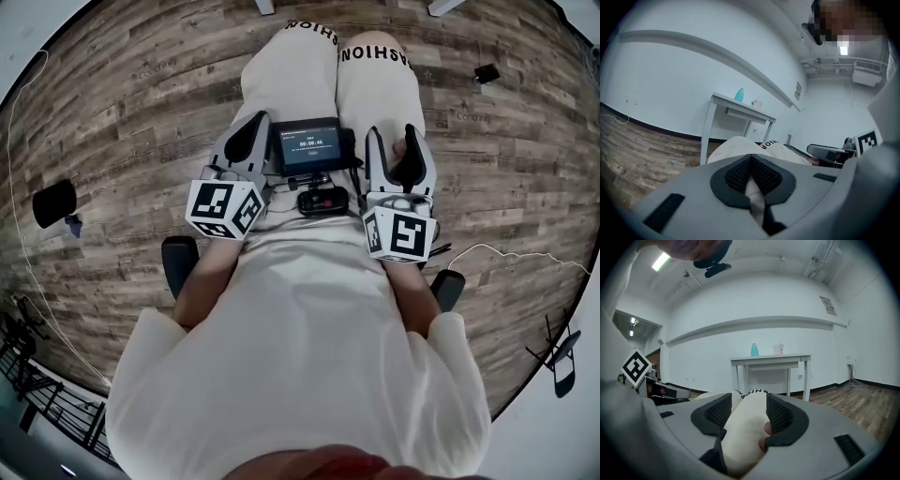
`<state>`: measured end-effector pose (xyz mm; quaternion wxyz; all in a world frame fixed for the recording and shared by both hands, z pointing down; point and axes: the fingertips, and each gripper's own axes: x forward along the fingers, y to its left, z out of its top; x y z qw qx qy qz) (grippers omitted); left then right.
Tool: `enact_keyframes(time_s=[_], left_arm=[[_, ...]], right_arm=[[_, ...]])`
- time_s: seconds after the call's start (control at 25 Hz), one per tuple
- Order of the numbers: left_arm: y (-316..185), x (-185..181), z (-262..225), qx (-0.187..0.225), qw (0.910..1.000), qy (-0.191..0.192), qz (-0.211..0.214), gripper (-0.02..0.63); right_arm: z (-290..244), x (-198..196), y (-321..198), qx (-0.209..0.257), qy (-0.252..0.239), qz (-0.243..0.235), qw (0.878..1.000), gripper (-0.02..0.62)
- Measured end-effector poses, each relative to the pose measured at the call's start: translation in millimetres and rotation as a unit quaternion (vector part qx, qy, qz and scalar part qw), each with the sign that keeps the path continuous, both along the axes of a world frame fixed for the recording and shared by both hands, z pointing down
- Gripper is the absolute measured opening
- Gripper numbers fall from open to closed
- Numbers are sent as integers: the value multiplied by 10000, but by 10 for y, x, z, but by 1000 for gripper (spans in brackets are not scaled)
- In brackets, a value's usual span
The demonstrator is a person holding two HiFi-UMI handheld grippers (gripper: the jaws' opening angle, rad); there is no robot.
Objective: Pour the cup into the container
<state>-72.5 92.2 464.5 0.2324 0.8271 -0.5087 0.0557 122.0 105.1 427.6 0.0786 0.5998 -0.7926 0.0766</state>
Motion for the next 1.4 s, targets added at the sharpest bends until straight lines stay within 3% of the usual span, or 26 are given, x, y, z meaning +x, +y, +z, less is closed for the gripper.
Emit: enact_keyframes(time_s=[1.4], left_arm=[[-8,-27,11,-42,9999,84,-52,11]], right_arm=[[20,-6,-10,-28,18,-10,10000,236]])
